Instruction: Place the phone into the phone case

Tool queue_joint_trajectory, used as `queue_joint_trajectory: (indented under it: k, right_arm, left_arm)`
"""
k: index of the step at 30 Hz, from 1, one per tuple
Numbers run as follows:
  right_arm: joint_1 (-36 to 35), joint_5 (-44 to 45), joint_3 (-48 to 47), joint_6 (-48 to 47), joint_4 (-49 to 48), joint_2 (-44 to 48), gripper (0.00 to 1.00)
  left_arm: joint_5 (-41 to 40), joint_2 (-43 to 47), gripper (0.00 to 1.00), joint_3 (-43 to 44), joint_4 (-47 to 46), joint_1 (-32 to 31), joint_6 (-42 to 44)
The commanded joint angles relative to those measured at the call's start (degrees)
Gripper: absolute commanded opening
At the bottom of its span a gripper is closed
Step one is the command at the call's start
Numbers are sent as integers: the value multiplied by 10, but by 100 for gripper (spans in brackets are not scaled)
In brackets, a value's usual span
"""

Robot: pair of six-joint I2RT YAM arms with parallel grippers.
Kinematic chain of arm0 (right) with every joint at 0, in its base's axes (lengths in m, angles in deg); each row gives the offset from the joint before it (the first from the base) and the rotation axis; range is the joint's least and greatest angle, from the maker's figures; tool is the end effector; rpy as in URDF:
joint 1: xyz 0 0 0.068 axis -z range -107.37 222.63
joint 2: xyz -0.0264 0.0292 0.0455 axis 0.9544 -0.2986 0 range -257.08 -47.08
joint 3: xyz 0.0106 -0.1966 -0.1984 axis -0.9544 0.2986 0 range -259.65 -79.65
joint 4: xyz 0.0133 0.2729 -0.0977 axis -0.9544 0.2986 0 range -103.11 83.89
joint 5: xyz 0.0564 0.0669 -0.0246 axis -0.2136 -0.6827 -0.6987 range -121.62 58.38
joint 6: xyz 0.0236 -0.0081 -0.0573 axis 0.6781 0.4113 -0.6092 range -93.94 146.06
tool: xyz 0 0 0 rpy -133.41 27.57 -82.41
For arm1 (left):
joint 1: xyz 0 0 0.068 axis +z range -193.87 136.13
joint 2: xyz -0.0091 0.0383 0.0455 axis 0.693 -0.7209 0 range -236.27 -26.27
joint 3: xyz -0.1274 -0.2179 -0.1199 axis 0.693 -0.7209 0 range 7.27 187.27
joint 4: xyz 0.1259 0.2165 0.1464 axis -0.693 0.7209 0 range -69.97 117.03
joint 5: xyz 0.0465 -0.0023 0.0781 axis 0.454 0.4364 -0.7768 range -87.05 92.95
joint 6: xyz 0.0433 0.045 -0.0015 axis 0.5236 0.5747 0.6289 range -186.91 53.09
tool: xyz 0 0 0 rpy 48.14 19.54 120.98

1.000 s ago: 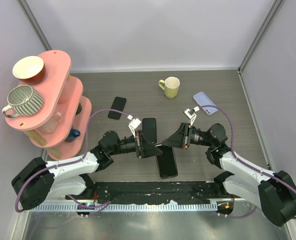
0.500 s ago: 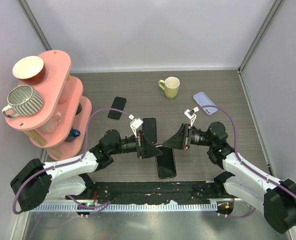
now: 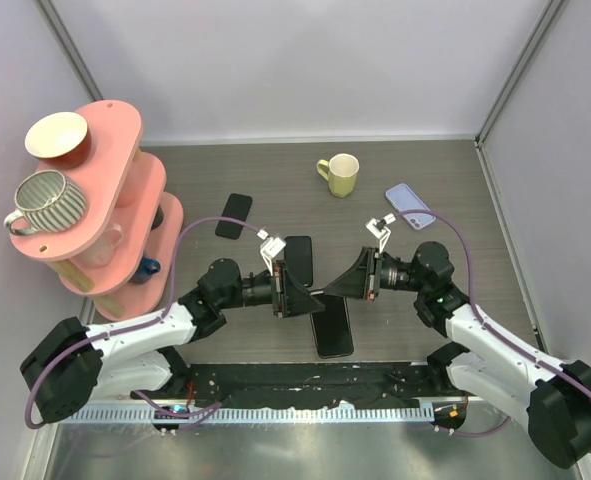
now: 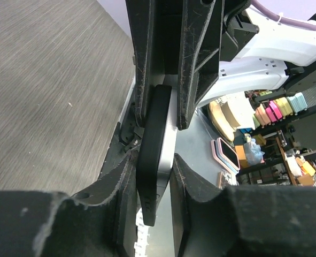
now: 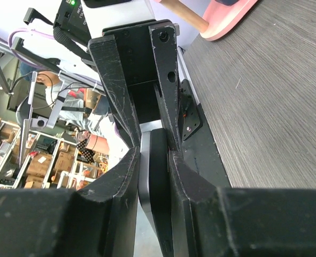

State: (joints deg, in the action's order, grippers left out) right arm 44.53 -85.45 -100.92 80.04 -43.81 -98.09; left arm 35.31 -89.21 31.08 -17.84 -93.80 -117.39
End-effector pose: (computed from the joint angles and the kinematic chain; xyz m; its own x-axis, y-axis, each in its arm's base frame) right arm 0.1764 0.1378 0.2413 -0.7919 0.1183 -0.5991 -0.5943 0.0763 0.8006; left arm 0.1494 -0.2171 0.2251 -0.7734 -0.0929 -0.6271 0.6196 0.0983 -0.7787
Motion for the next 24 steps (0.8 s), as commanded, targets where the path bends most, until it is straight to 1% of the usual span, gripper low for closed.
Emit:
queue_joint_trajectory:
  k: [1,2,4,5,6,9,10,14,15,16,17,18,19,20,21,22,23,24]
  right_arm:
    - [-2,40,-39,5,0,10,1]
    - [-2,46,-41,10,-5,10,1]
    - [-2,65,-42,24,-22,11,1]
    - [-2,73,-43,29,-26,12,1]
    - [-2,79,-44,32,-30,13,1]
    - [-2,100,-46,51,-56,13,1]
    - [-2,106,-46,53,-66,13,1]
    - [-1,129,-48,62,-81,7,1]
    - [-2,135,-47,67,-89,6,1]
    - [-2,136,-47,72,-105,0,1]
    - [-2,131,-47,76,-110,-4,1]
    - [-2,117,-50,80,-111,-8,10]
    - [-1,102,-53,74,-102,-14,16]
    - [0,88,-67,66,-86,-16,21]
    - [0,68,-75,40,-64,-16,35]
    - [1,60,-83,29,-20,-13,42]
    - [1,53,-96,16,-3,-12,50]
    - [1,39,-101,-8,15,-10,52]
  left_arm:
    - [-28,-7,33,9,-10,10,2]
    - [-28,-9,39,7,-11,10,1]
    - [-30,-11,46,3,-22,10,-7]
    - [-30,-12,52,-4,-29,10,-9]
    - [-29,-16,54,-8,-37,10,-13]
    - [-31,-28,56,-21,-68,10,-27]
    - [-27,-33,56,-25,-92,10,-32]
    - [-3,-75,55,-29,-149,10,-60]
    - [3,-85,52,-29,-164,10,-67]
    - [10,-110,47,-29,-200,10,-74]
    - [29,-121,36,-28,-220,10,-80]
    - [36,-133,30,-27,-256,10,-95]
    - [43,-153,24,-26,-275,10,-102]
    - [53,-163,15,-26,-294,11,-110]
    - [60,-170,12,-27,-324,11,-119]
    - [66,-183,6,-25,-334,12,-122]
    - [76,-186,4,-23,-338,12,-122]
    - [82,-189,1,-20,-335,12,-118]
